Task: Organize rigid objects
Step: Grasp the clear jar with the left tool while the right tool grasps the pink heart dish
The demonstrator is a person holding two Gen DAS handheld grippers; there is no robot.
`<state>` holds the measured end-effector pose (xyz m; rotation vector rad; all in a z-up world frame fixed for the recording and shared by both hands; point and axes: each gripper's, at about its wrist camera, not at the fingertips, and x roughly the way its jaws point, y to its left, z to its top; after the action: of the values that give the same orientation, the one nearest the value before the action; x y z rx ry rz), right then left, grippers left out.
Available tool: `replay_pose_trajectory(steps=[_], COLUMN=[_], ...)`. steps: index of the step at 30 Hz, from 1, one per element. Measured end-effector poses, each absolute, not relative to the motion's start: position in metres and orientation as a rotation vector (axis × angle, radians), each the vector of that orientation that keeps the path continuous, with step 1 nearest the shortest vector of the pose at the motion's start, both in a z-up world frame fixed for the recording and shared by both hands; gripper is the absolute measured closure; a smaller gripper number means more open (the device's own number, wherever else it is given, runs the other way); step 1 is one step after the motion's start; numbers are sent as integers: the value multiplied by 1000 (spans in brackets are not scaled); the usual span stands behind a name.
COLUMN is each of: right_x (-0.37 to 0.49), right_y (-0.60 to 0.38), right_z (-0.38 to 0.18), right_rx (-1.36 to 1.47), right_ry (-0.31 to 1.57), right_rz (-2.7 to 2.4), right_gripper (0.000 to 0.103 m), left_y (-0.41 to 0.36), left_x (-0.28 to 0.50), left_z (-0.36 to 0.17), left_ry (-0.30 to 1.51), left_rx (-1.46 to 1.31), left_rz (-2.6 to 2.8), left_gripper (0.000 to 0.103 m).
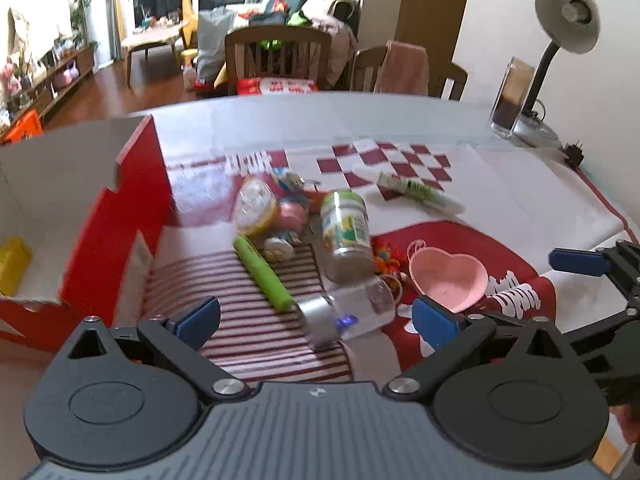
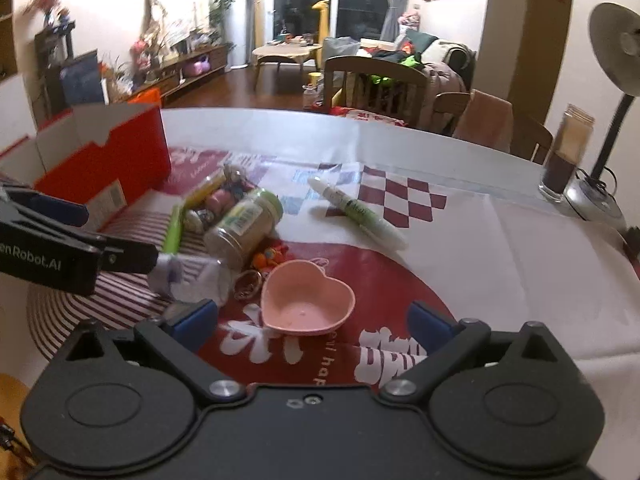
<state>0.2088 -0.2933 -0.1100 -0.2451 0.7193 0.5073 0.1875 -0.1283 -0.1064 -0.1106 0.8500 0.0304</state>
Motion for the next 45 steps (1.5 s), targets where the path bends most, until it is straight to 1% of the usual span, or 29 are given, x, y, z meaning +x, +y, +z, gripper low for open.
replay_pose_trajectory(steps=[13, 15, 19, 22, 24, 28, 29, 30, 32, 33, 34, 35, 45], right_x=[238, 242, 249, 252, 252, 254, 254, 254, 253, 253, 253, 253, 250], right_y=[-287, -286, -283, -279, -278, -274, -273, -273, -271, -271, -271, -270, -278], right_z=[-146, -150, -154, -157, -158, -159, -159, -159, -159, -159, -159, -159, -150], right_rx=[-292, -303, -307, -314, -321, -327, -328, -328, -334, -339, -343, -346, -306], right_ry=[764, 771, 778, 781, 780, 780, 780, 780, 776, 776, 774, 772, 767], right_rz=[571, 572, 577, 589, 593, 599, 600, 601, 599, 600, 600, 596, 558], right_gripper=[8, 12, 14, 19, 24, 30, 32, 34, 33, 33, 33, 34, 34], left_y=[-149, -148, -144, -144, -144, -144, -144, -144, -144, -145, -146, -147, -142], left_x=[221, 226, 233, 236, 237, 237, 237, 237, 237, 237, 237, 237, 231], left_z=[-140, -144, -151, -155, -157, -160, -160, -160, -159, -159, -158, -158, -150], left_ry=[927, 938, 950, 958, 961, 961, 958, 957, 957, 956, 956, 959, 949], left_rx=[-141, -150, -164, -160, -154, -146, -147, -151, -149, -145, -144, -143, -161], left_rz=[102, 119, 148, 151, 153, 157, 156, 150, 144, 139, 130, 121, 115], left_gripper=[0, 0, 0, 1, 1, 2, 2, 5, 11, 15, 22, 25, 26])
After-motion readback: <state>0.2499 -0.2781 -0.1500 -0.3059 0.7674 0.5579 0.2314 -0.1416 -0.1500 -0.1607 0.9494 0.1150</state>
